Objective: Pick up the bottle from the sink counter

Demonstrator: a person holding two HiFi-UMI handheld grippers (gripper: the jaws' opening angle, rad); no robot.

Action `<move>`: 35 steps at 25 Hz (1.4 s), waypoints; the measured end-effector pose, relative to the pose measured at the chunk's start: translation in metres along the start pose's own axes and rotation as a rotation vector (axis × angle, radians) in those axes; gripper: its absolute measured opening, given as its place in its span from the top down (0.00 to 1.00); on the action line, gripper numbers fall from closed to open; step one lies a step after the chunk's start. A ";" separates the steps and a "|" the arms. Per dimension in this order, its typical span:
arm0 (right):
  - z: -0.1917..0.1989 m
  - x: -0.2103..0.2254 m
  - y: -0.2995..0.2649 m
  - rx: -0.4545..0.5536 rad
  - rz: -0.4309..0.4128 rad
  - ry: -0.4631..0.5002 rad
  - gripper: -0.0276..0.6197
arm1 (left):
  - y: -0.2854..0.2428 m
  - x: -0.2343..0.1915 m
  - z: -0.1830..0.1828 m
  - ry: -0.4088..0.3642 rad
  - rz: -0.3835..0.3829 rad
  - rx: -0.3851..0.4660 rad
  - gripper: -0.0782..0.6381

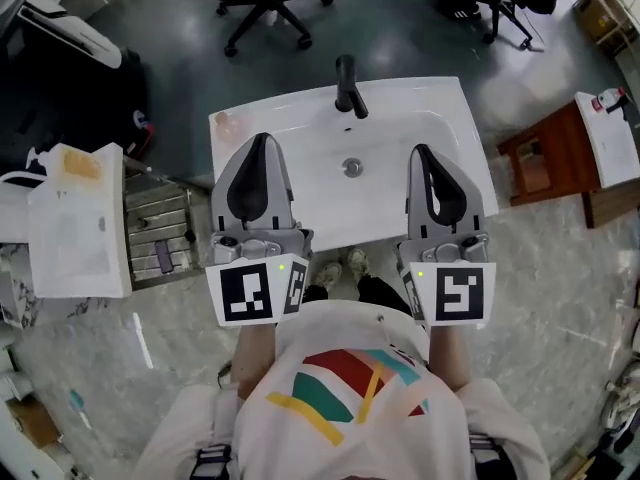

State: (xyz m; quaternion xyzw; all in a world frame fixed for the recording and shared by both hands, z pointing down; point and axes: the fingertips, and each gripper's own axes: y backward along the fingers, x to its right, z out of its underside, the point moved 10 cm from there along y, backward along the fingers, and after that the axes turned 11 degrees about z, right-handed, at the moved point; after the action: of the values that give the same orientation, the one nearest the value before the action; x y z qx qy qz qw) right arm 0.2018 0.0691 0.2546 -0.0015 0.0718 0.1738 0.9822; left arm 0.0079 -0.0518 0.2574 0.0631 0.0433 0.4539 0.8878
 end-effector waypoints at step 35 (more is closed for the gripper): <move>-0.016 -0.110 -0.096 0.038 -0.602 -0.140 0.71 | 0.085 -0.047 -0.010 -0.113 -0.468 -0.045 0.87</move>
State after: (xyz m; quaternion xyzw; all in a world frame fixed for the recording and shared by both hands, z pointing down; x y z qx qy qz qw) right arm 0.1307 -0.0594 0.2525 0.0076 0.0037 -0.1264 0.9919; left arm -0.0896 -0.0399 0.2616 0.0567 -0.0030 0.2323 0.9710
